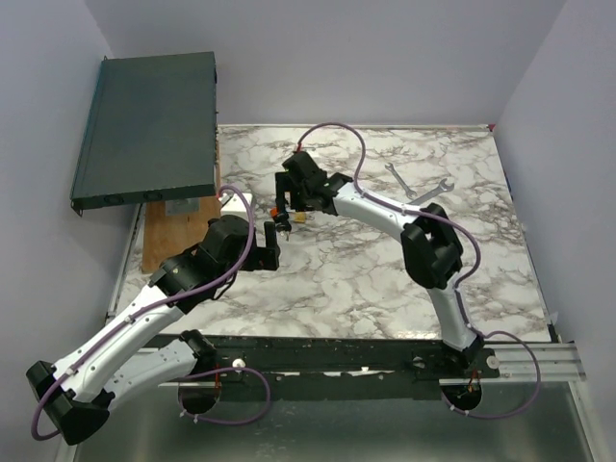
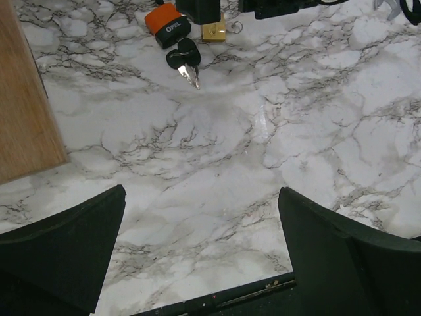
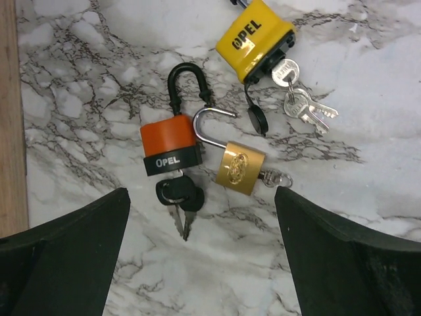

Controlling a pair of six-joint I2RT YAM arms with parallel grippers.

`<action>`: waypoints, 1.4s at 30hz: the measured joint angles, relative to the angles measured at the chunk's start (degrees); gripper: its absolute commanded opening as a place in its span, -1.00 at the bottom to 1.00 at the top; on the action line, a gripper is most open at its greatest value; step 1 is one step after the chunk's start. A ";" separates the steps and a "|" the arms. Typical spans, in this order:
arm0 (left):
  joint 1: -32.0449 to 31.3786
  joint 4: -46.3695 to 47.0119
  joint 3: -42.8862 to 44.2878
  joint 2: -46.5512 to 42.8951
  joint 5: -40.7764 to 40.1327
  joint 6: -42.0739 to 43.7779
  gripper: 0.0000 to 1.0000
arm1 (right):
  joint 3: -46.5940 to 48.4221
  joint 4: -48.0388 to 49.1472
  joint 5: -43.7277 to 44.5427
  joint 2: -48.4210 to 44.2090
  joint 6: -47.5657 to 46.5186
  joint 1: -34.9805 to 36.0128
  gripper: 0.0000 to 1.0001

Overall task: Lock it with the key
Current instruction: Pick up the lock from the center of the board.

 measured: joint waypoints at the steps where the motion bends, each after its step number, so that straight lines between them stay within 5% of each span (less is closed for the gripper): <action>1: 0.13 -0.26 -0.31 -0.02 0.00 -0.26 0.97 | 1.44 -0.35 0.42 1.42 -0.15 0.33 0.86; 13: 0.96 -1.64 -1.05 -2.78 0.00 -1.53 0.97 | 20.94 -5.09 14.01 17.22 -1.55 0.85 0.74; 23: 1.01 -4.17 -1.05 -4.90 0.00 -1.70 0.97 | 30.01 -5.53 14.99 23.30 -1.53 -2.71 0.58; 42: 1.27 -4.39 -1.03 -4.92 0.02 -2.58 0.97 | 33.22 -6.29 13.14 27.76 -1.60 -3.17 0.39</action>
